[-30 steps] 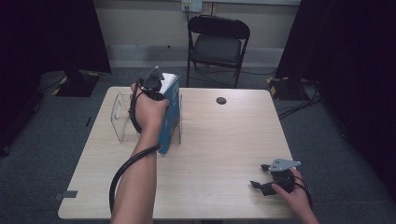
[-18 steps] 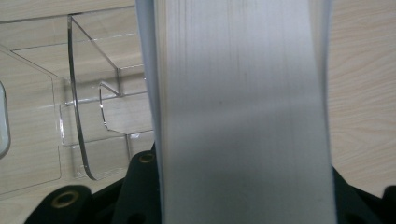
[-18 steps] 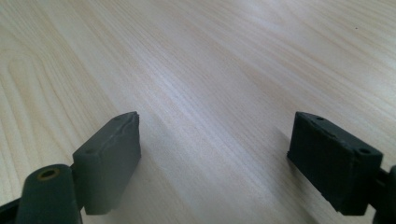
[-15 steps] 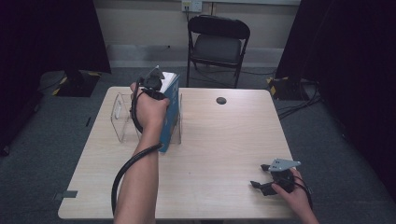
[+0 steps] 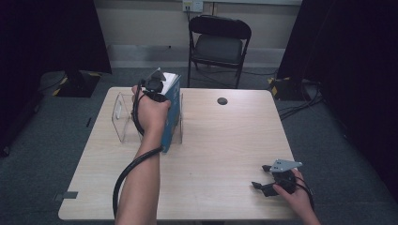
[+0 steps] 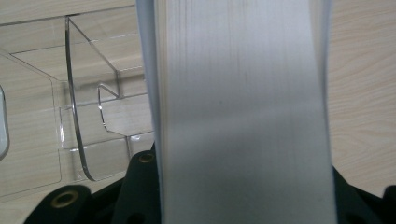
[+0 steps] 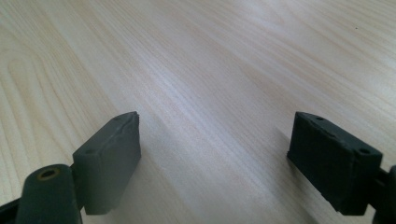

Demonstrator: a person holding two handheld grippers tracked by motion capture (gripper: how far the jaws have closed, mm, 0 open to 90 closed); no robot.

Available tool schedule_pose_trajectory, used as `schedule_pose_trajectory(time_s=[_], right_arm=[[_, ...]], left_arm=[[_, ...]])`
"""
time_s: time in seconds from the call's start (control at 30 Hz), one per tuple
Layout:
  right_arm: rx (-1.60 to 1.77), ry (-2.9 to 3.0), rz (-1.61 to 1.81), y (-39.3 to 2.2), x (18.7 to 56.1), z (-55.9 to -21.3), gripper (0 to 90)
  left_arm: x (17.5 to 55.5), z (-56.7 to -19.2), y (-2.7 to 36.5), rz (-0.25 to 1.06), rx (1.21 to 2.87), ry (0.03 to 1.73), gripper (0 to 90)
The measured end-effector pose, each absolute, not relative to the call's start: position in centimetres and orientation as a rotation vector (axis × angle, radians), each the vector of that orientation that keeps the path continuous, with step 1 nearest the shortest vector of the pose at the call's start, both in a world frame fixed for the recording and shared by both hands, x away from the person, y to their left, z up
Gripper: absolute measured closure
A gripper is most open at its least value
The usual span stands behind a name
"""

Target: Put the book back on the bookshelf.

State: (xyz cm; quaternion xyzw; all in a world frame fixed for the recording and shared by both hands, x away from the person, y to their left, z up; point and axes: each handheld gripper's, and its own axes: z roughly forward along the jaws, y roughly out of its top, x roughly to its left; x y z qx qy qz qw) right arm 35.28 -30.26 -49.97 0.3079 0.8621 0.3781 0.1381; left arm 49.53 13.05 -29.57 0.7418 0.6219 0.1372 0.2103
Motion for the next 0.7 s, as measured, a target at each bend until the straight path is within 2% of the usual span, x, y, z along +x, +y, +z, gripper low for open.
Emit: schedule_pose_trajectory(time_s=[0.7], right_arm=[[0.889,2.493,1.094,-30.25,35.28,-49.97,16.0]], left_arm=[[49.09,-29.77,12.46,0.431,2.09,1.703,58.9]])
